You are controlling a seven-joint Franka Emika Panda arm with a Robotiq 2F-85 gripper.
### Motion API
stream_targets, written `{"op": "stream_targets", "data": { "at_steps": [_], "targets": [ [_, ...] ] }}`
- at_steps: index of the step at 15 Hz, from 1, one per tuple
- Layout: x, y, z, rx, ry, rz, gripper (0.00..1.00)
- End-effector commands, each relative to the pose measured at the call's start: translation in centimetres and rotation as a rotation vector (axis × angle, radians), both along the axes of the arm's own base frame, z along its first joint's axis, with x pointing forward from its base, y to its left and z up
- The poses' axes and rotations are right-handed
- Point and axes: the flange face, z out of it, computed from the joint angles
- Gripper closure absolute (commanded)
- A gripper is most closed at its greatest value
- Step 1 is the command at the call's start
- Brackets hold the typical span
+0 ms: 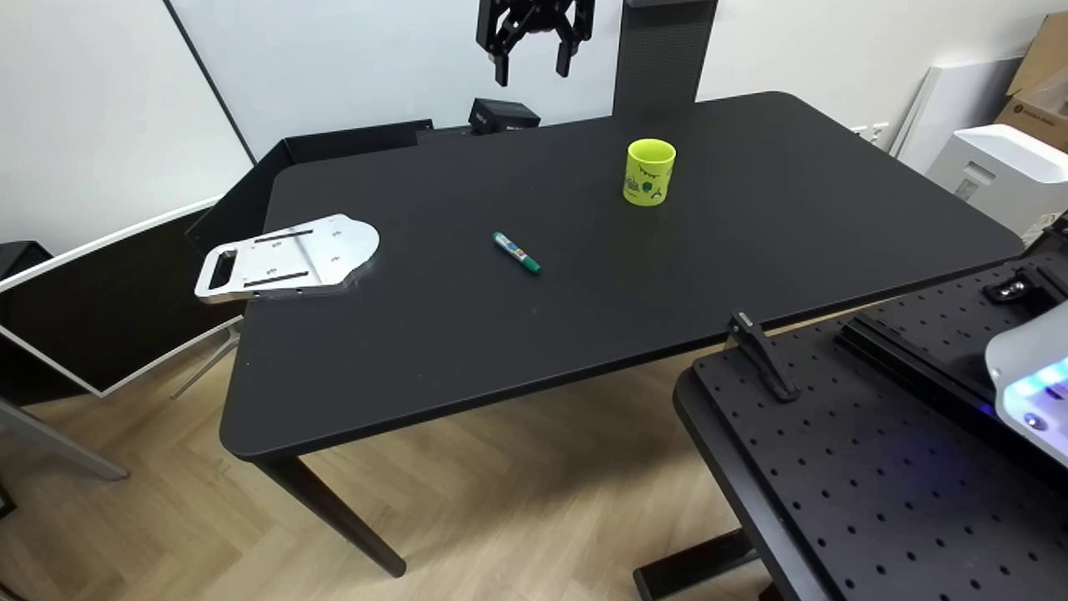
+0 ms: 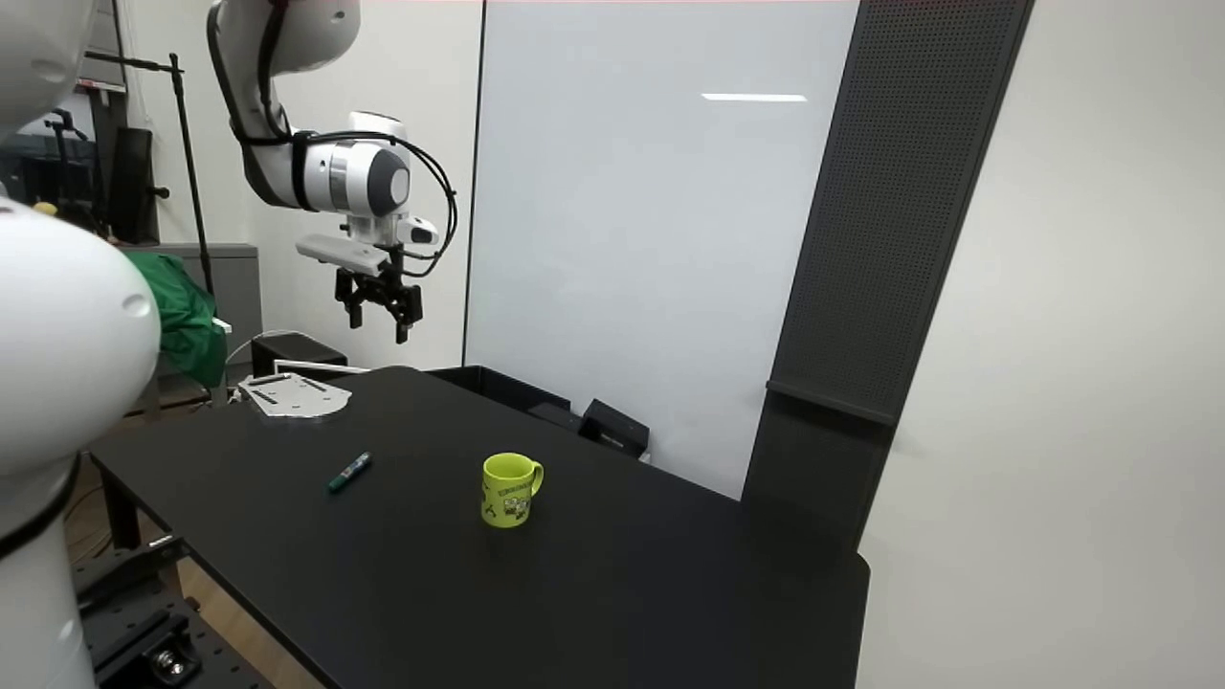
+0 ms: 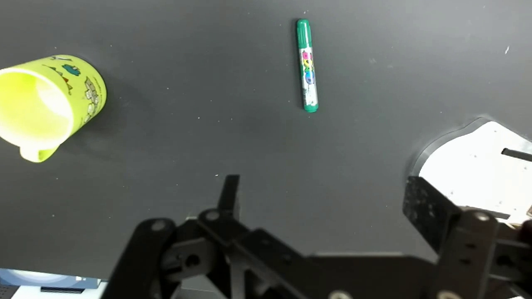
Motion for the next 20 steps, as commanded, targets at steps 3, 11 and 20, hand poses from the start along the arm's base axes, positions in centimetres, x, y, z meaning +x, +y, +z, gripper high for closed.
{"op": "stream_targets", "data": {
  "at_steps": [3, 11, 20],
  "targets": [
    [0.5, 0.8, -1.0, 0.003, 0.01, -0.002, 0.0],
    [1.2, 1.6, -1.7, -0.01, -0.003, 0.013, 0.0],
    [2.2, 4.4, -7.0, -0.028, 0.014, 0.047, 0.0]
  ]
}}
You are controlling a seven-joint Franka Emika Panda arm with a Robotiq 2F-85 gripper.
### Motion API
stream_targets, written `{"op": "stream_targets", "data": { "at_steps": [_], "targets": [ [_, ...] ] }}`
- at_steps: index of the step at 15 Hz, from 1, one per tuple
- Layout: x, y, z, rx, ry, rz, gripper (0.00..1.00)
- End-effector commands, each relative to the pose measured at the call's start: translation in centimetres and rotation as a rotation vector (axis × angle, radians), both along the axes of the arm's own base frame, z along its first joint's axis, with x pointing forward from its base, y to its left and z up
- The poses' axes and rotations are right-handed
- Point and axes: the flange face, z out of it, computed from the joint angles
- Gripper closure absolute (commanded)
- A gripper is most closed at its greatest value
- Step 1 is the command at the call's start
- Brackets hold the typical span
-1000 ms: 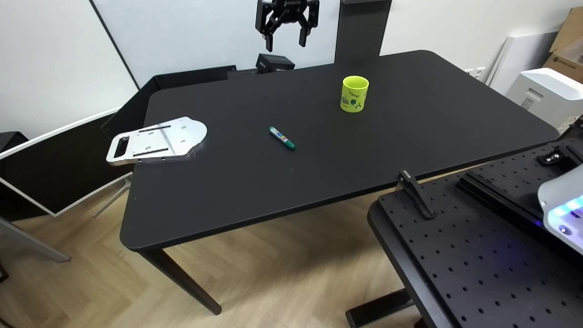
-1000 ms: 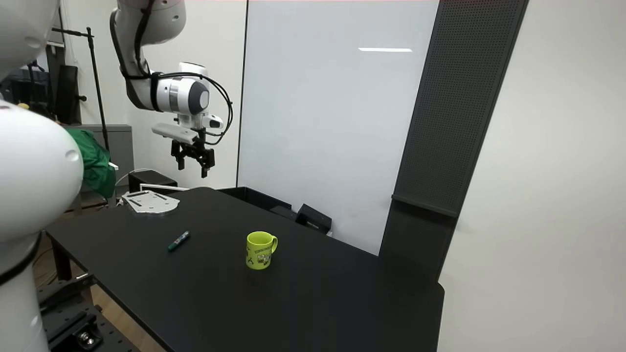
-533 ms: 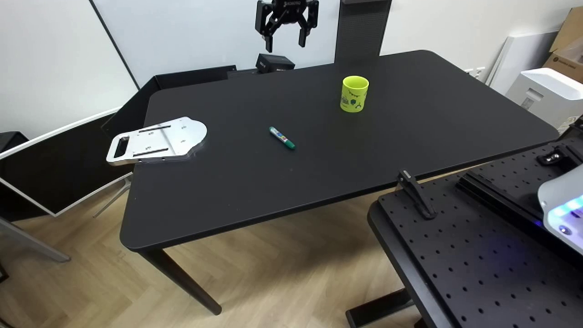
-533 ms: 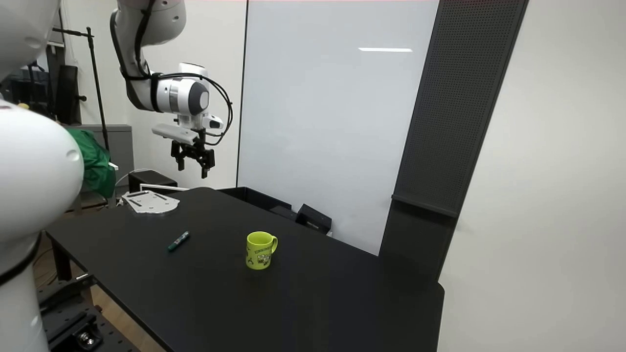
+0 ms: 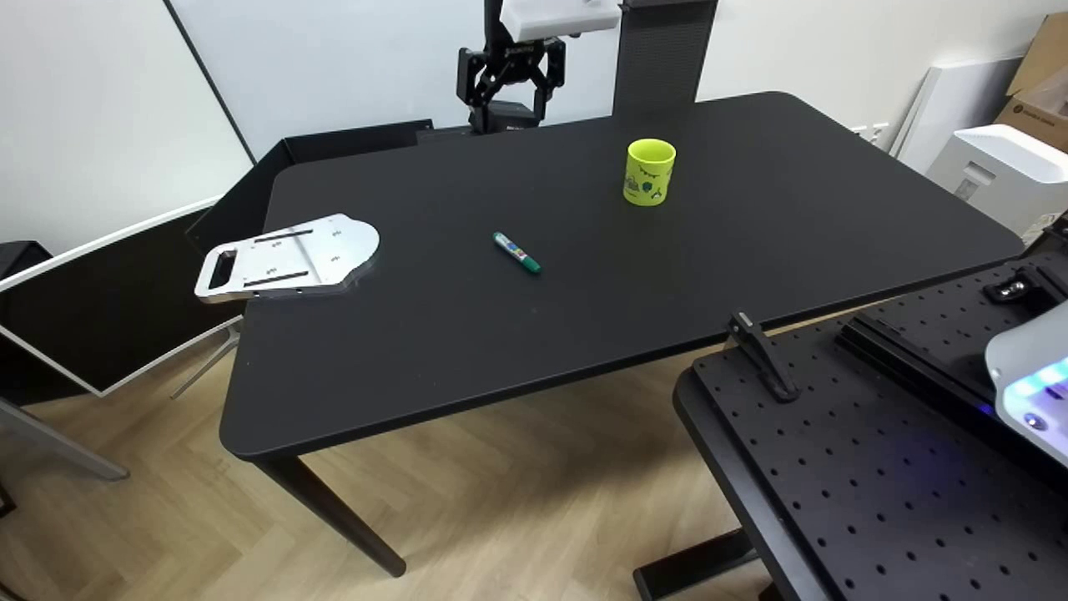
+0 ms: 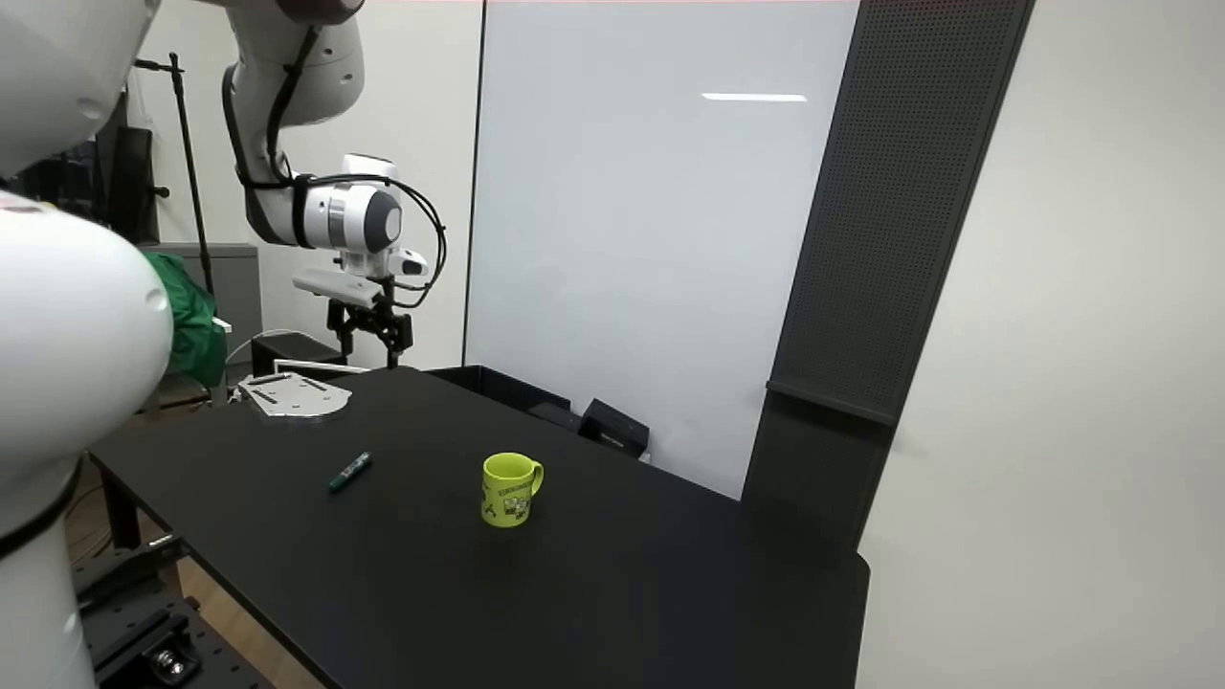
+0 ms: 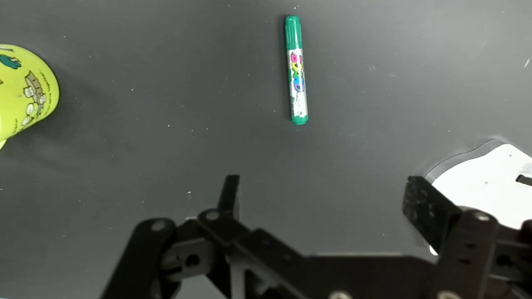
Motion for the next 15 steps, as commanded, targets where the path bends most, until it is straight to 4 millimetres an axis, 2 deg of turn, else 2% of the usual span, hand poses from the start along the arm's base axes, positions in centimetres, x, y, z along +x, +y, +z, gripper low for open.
{"op": "stream_targets", "data": {
  "at_steps": [1, 15],
  "targets": [
    [1.3, 1.2, -1.7, -0.012, -0.007, 0.003, 0.0],
    [1.4, 3.3, -10.2, -0.081, 0.006, -0.015, 0.0]
  ]
}}
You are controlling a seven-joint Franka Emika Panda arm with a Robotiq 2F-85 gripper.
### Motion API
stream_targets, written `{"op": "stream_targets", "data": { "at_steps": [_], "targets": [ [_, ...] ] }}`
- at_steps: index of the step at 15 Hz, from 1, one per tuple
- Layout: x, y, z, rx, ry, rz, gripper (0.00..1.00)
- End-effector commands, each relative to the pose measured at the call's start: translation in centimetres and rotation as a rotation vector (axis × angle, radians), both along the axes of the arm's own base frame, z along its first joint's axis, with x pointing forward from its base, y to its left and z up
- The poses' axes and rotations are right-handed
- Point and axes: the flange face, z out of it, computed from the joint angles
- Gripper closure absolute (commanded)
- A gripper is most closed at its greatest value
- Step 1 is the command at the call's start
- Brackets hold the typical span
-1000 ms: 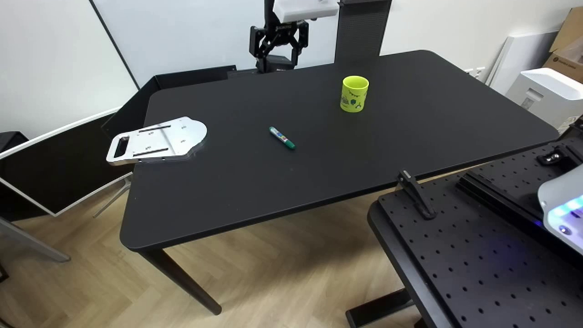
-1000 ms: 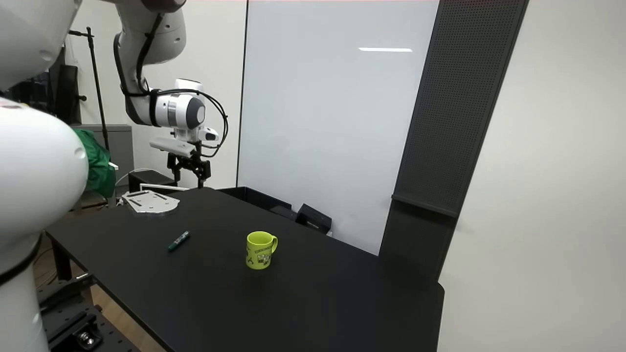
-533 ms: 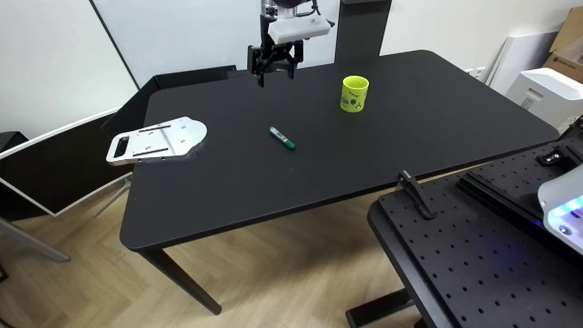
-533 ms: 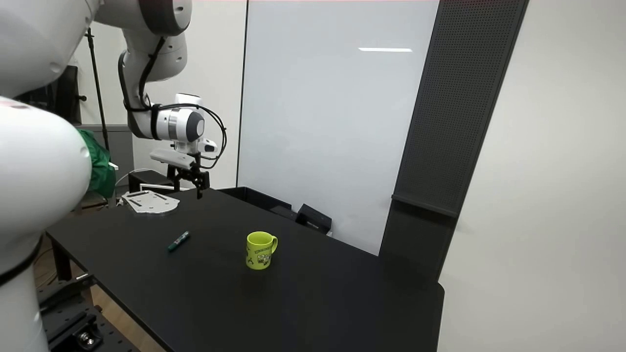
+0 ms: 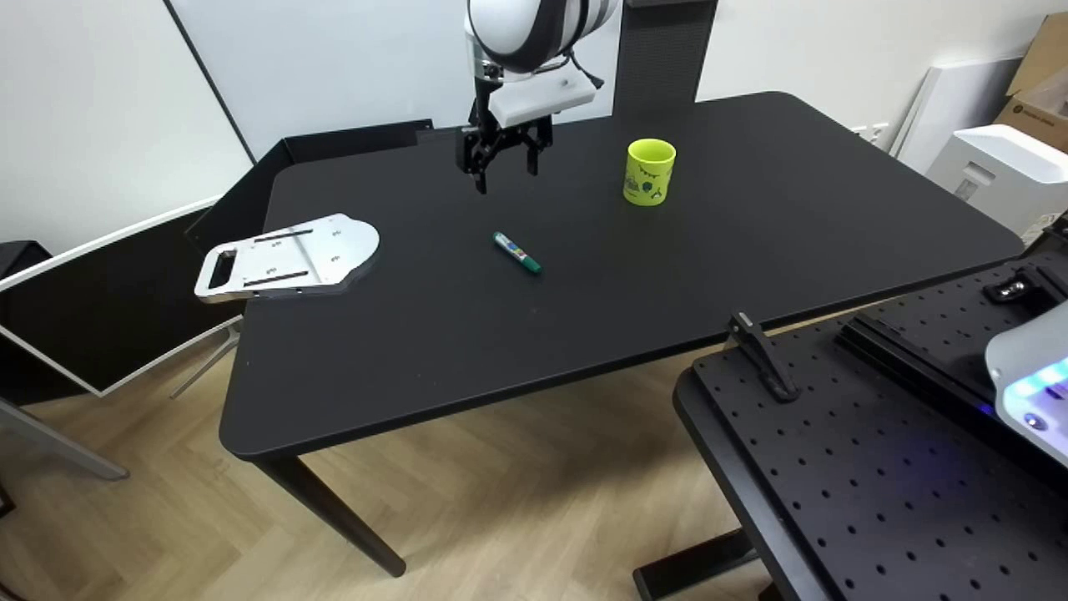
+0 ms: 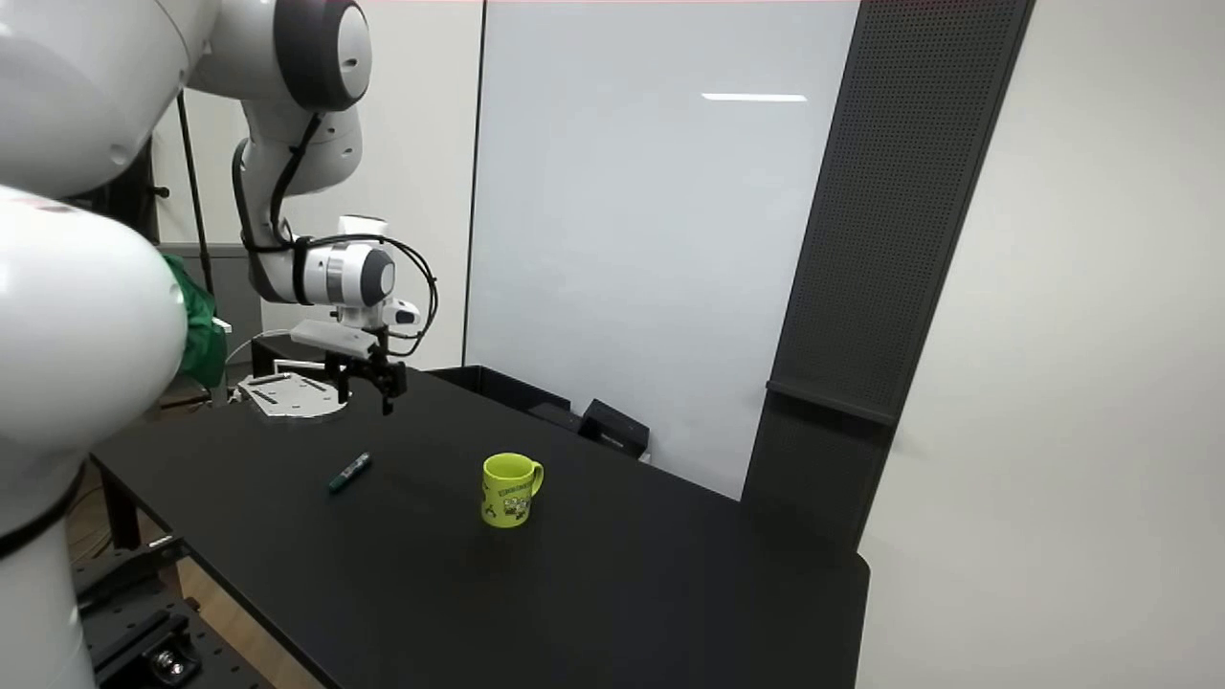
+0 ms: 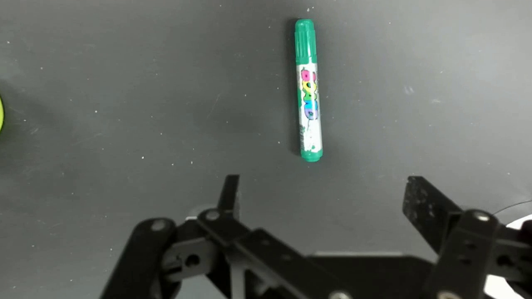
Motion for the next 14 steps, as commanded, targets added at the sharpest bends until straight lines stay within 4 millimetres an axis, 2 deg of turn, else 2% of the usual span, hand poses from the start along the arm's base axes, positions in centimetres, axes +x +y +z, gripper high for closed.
{"op": "stream_targets", "data": {
  "at_steps": [1, 6, 7, 14],
  "targets": [
    [0.7, 1.2, -1.5, -0.03, -0.037, -0.029, 0.0],
    [0.4, 2.2, -3.4, -0.053, -0.012, -0.03, 0.0],
    [-0.1, 1.6, -3.3, -0.04, -0.013, -0.002, 0.0],
    [0.0, 2.0, -3.8, -0.041, -0.011, 0.0, 0.0]
  ]
}}
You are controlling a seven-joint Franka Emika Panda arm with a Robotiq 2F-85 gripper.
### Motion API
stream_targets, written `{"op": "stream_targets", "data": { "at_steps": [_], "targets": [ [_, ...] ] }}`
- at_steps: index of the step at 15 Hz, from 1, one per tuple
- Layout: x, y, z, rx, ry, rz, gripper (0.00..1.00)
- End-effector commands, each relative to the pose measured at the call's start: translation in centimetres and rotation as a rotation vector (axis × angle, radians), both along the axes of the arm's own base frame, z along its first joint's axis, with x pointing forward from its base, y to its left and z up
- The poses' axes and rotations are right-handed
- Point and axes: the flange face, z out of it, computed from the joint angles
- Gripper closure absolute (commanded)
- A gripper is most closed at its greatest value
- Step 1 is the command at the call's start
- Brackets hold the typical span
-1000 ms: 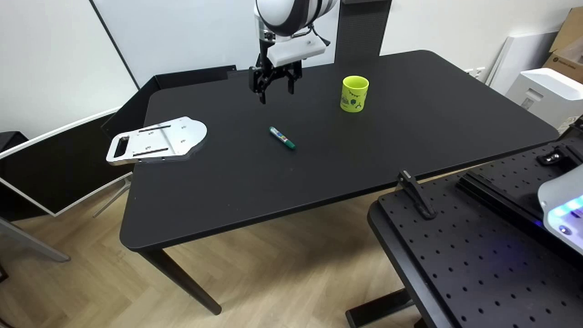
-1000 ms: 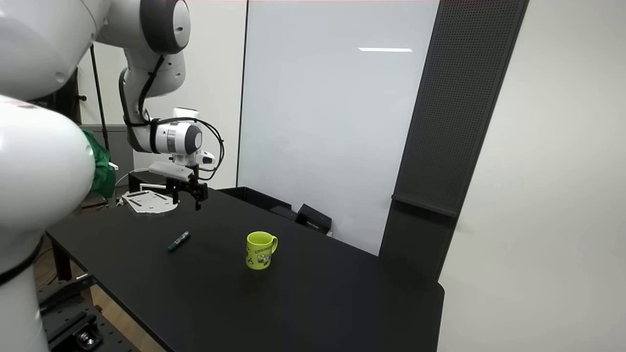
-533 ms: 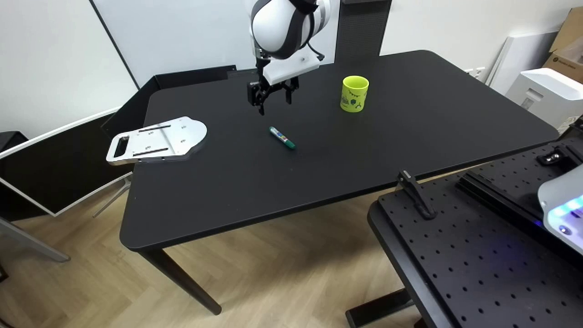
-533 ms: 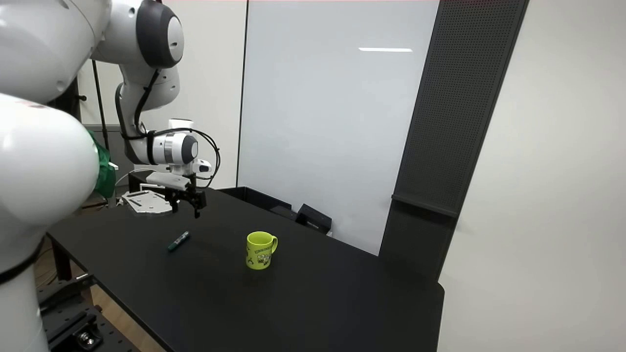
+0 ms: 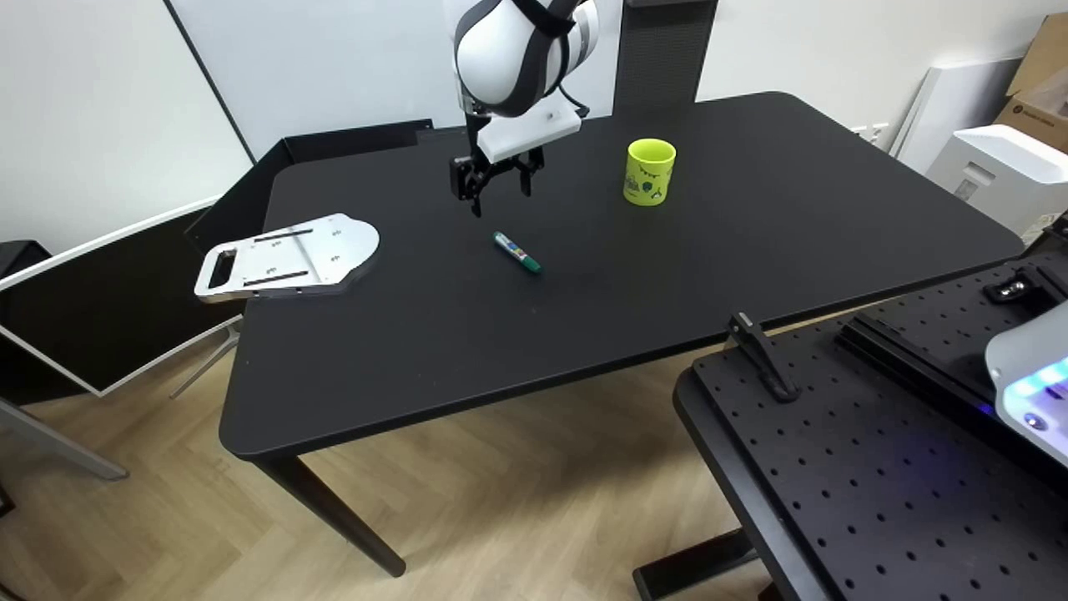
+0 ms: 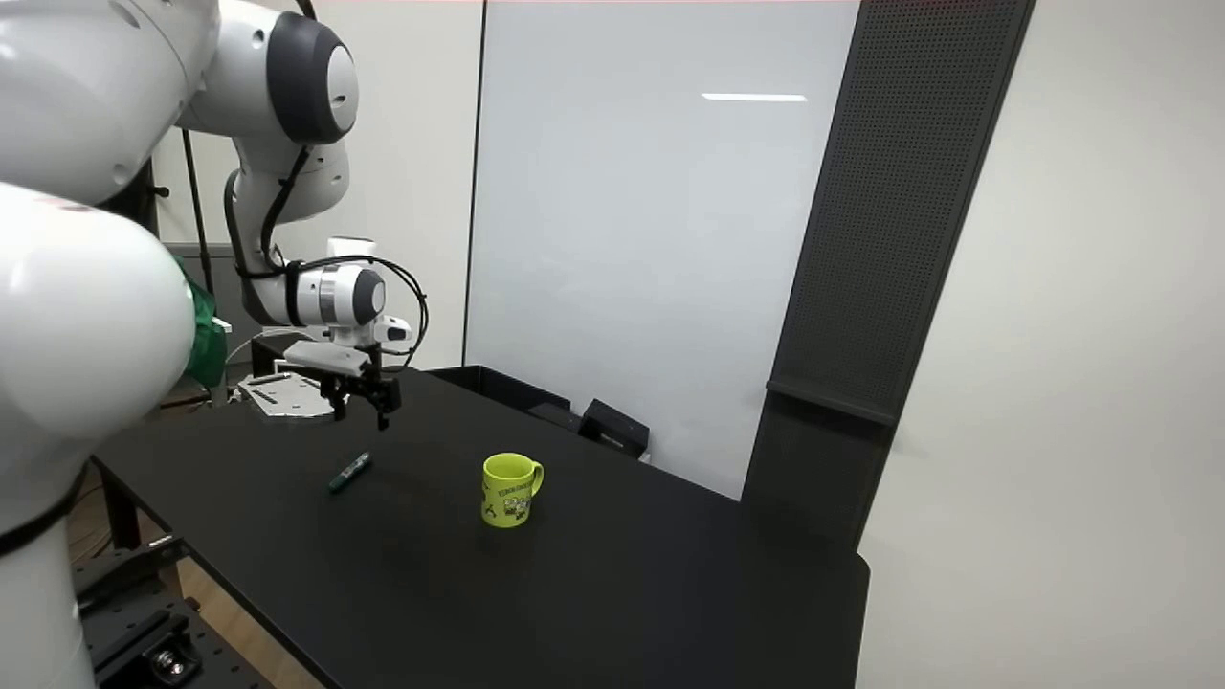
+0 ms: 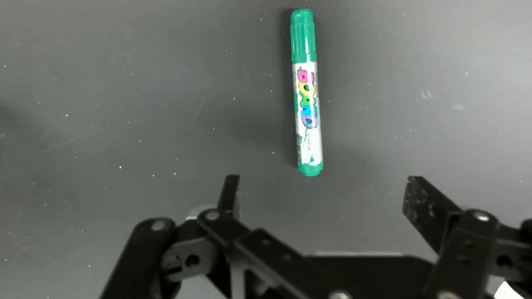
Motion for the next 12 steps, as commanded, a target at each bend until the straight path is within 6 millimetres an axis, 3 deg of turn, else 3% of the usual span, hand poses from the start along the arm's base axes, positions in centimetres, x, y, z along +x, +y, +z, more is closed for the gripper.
{"op": "stream_targets", "data": {
  "at_steps": [1, 5, 12],
  "targets": [
    [0.1, 0.1, 0.0, 0.0, 0.0, 0.0, 0.0],
    [-0.2, 0.3, -1.4, -0.006, 0.015, -0.003, 0.0],
    [-0.8, -0.2, -5.7, -0.013, 0.049, -0.022, 0.0]
  ]
}}
